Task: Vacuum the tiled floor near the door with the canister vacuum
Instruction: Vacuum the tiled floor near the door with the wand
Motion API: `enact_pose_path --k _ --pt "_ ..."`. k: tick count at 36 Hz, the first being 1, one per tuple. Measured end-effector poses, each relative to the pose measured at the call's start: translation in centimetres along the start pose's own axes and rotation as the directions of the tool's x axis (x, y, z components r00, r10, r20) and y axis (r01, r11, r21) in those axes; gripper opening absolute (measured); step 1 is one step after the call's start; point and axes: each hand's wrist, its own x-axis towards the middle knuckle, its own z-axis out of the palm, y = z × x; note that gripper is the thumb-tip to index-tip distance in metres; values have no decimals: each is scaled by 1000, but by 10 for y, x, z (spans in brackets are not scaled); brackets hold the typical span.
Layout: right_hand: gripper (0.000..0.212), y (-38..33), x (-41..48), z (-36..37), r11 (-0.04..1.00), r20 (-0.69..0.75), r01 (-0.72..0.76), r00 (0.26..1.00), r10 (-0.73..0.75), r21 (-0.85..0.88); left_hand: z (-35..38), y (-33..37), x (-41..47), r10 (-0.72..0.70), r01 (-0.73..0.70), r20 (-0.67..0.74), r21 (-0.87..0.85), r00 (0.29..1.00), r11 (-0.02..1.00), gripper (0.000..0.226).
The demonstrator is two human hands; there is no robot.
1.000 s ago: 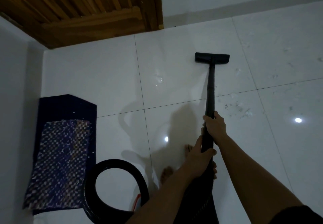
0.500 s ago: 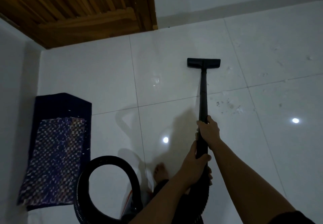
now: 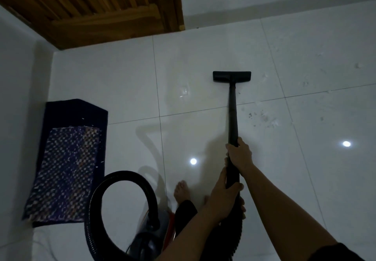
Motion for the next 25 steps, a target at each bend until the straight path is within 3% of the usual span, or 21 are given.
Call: enact_pose_path --k 12,25 --pt "41 26 -23 -15 1000 -9 -5 1000 5 6 16 -30 -18 -9 9 5 -24 1000 1000 61" --pt "33 62 -63 -13 999 -30 -17 999 18 50 12 -76 -43 -8 8 37 -10 999 1000 60"
